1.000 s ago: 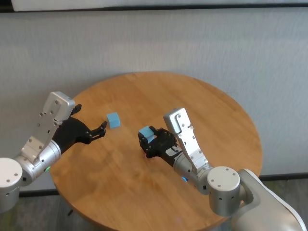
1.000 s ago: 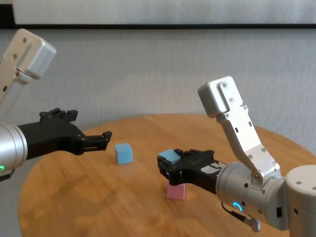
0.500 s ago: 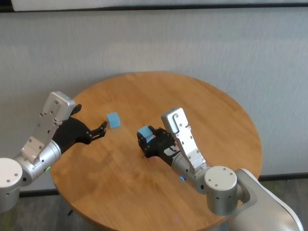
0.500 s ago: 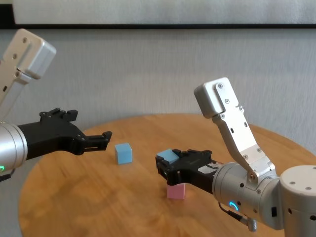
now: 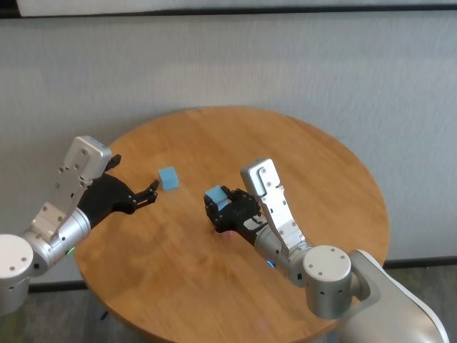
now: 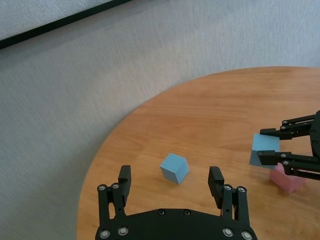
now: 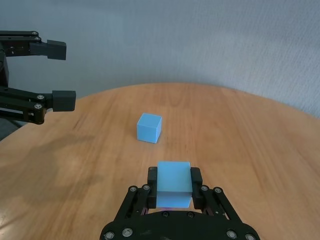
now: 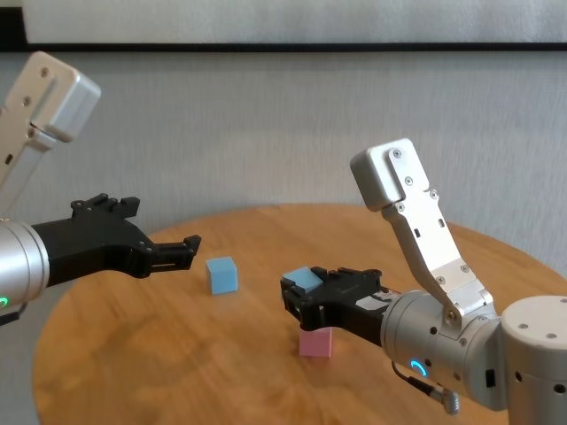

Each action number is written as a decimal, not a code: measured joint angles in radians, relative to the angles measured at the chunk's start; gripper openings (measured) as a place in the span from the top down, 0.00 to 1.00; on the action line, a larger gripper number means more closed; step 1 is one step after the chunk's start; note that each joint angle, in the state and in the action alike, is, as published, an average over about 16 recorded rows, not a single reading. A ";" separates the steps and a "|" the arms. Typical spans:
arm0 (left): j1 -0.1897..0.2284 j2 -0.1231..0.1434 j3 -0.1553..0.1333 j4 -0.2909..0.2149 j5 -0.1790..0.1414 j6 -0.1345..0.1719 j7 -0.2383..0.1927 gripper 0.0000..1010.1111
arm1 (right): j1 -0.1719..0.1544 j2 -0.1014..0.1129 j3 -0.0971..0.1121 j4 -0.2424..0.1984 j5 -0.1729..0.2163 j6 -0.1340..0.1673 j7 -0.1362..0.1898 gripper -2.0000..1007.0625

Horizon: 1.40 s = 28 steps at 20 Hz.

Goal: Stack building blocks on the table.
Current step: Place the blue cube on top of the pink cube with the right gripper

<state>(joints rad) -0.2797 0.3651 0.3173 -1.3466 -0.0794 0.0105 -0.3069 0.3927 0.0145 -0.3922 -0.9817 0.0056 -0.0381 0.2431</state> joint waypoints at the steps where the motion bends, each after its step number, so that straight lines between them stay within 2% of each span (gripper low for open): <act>1: 0.000 0.000 0.000 0.000 0.000 0.000 0.000 0.01 | 0.001 -0.001 0.001 0.001 0.000 0.000 0.000 0.64; 13: 0.000 0.000 0.000 0.000 0.000 0.000 0.000 0.01 | -0.002 0.000 0.000 -0.004 -0.004 0.010 0.004 0.64; 28: 0.000 0.000 0.000 0.000 0.000 0.000 0.000 0.01 | -0.035 0.022 -0.004 -0.067 -0.014 0.033 0.006 0.64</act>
<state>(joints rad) -0.2797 0.3651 0.3173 -1.3466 -0.0794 0.0105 -0.3069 0.3572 0.0369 -0.3959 -1.0486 -0.0088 -0.0049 0.2493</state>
